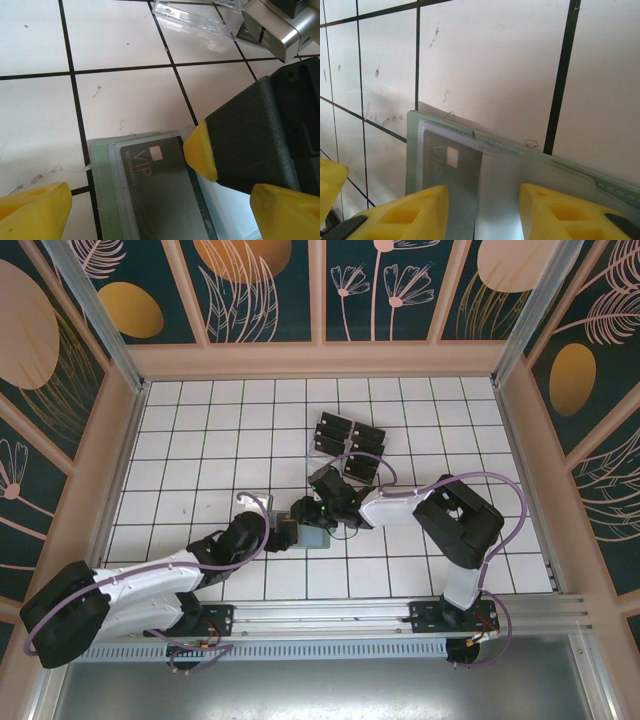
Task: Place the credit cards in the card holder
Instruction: Flip over the card slot on the card holder.
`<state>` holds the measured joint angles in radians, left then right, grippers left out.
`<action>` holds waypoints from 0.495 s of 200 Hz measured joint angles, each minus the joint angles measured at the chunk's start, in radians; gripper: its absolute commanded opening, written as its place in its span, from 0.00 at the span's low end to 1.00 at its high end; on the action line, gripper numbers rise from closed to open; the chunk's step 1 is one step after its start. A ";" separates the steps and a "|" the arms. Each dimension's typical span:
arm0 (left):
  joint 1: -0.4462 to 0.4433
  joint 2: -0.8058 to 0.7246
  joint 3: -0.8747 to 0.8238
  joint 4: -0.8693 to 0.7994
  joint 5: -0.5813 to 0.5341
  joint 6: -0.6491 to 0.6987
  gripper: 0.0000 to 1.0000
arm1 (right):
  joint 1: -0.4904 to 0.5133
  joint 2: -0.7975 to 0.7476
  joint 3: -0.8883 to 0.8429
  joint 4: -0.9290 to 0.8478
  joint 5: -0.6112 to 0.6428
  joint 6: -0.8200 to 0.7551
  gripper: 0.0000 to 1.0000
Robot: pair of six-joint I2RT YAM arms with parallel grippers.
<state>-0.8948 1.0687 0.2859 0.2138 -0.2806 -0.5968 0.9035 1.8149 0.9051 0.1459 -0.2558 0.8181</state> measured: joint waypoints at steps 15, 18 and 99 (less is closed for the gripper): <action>0.000 -0.003 0.000 -0.001 0.000 0.002 0.92 | -0.001 -0.002 -0.005 0.008 -0.002 0.005 0.43; 0.000 -0.005 0.000 -0.003 0.000 0.002 0.92 | -0.001 -0.002 -0.005 0.009 -0.002 0.008 0.43; -0.003 -0.130 0.004 -0.146 0.062 -0.003 0.90 | -0.003 -0.002 -0.023 0.050 -0.009 0.041 0.43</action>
<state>-0.8982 0.9382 0.2901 0.0673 -0.2188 -0.5999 0.9005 1.8126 0.8825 0.1963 -0.2649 0.8593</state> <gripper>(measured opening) 0.905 0.429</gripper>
